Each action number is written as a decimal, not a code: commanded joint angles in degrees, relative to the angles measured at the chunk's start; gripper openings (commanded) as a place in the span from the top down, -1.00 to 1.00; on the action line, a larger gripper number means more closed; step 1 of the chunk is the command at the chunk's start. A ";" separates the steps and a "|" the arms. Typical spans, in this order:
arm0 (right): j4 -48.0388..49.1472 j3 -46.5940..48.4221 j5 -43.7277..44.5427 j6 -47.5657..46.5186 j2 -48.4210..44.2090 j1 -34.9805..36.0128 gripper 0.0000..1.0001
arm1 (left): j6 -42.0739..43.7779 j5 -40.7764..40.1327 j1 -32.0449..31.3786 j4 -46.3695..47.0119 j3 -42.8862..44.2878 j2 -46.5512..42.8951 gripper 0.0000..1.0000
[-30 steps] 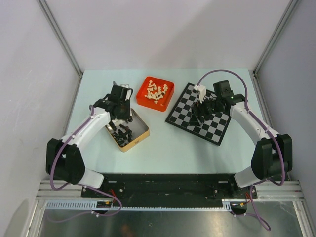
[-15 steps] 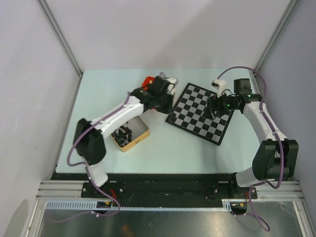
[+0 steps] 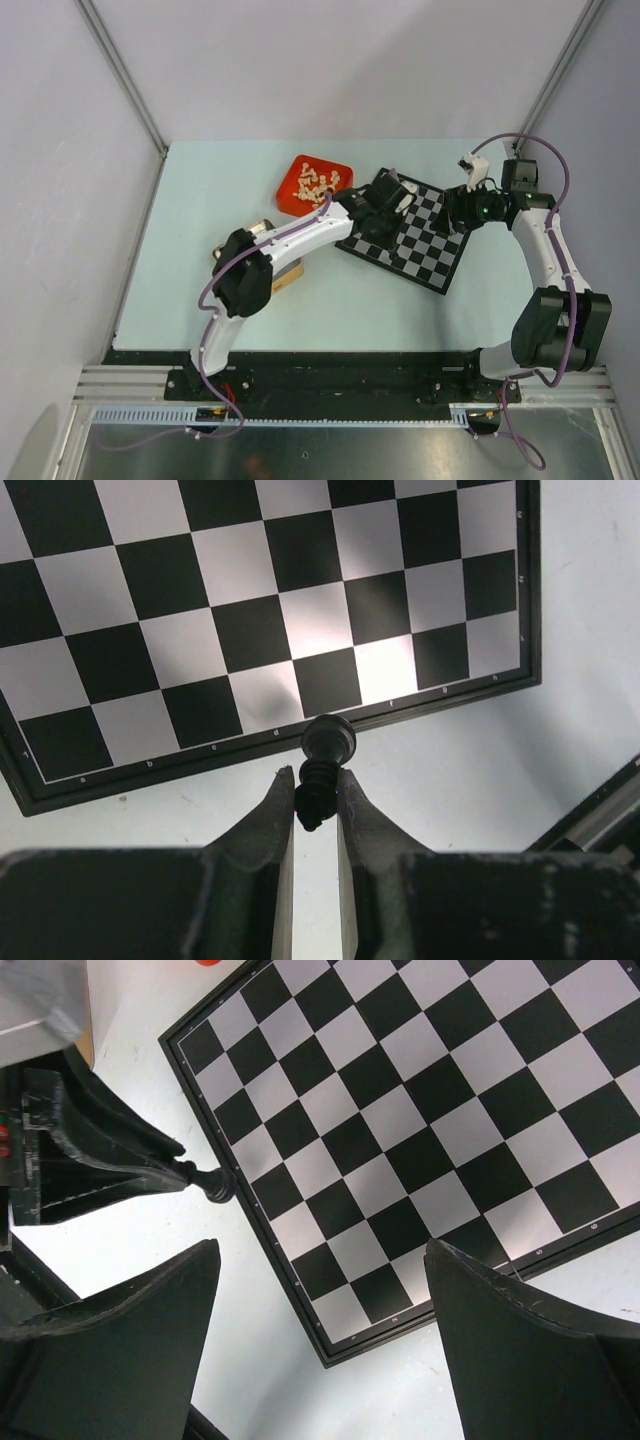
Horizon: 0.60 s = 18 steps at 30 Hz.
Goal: Set up the chess pieces on the board
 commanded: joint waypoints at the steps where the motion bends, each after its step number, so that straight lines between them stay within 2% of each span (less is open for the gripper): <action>1: 1.19 -0.13 -0.73 0.73 -2.39 -0.42 -0.77 | -0.49 -3.37 -0.15 -2.49 5.08 1.60 0.85; 18: 1.36 -0.22 -0.81 0.82 -1.95 -0.68 -0.77 | 1.45 -6.80 -0.51 -5.48 10.44 6.26 0.85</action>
